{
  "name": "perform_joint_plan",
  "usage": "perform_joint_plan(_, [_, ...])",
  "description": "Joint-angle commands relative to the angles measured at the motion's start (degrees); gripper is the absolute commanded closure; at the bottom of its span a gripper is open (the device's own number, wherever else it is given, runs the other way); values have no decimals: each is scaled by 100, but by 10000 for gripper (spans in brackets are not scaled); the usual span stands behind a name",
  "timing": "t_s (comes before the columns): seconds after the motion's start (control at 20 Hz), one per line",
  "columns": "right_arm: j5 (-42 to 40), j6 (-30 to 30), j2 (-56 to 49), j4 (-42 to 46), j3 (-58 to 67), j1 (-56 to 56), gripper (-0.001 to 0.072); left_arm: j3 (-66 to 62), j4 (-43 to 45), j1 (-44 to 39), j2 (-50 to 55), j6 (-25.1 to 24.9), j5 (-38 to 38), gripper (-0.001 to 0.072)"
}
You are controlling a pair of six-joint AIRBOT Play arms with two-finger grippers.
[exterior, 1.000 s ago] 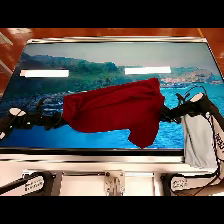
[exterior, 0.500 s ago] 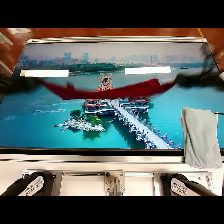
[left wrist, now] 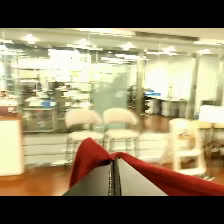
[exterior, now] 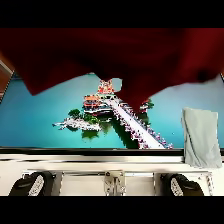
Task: Fold the shirts.
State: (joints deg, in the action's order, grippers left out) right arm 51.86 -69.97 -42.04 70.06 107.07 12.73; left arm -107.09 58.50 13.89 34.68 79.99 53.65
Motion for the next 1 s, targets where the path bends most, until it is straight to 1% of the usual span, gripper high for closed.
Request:
perform_joint_plan(0.0, [1108,-538,570,791,162,-4,654,-238,1126,7,-448,590,1421,663])
perform_joint_plan(0.1, [1655,-699,603,990,160,-4,654,-216,1366,7,-433,579,2203,663])
perform_joint_plan(0.15, [1902,-721,560,1051,160,-4,654,-136,1449,7,-422,577,2356,663])
perform_joint_plan(0.35, [2557,-774,11,1088,160,-4,654,520,1552,7,-295,535,2229,662])
perform_joint_plan(0.45, [3104,-774,-511,1099,160,-4,654,1003,1541,4,-114,538,2304,663])
perform_joint_plan(0.55, [3891,-870,-1161,1134,138,-4,654,1622,1545,2,90,535,2430,662])
perform_joint_plan(0.6, [4118,-1021,-1482,1130,31,-4,654,1998,1545,2,225,535,2409,663])
perform_joint_plan(0.65, [4177,-1108,-1827,1130,-186,-7,654,2385,1547,2,404,535,2332,663])
perform_joint_plan(0.75, [3888,-1165,-2529,1126,-754,-90,654,3075,1543,2,887,540,1943,662])
perform_joint_plan(0.8, [3536,-1226,-2929,1097,-1051,-186,654,3368,1495,0,1222,553,1633,663])
perform_joint_plan(0.95, [1956,-1250,-4212,778,-1480,-549,654,3659,1001,-2,2542,579,826,663])
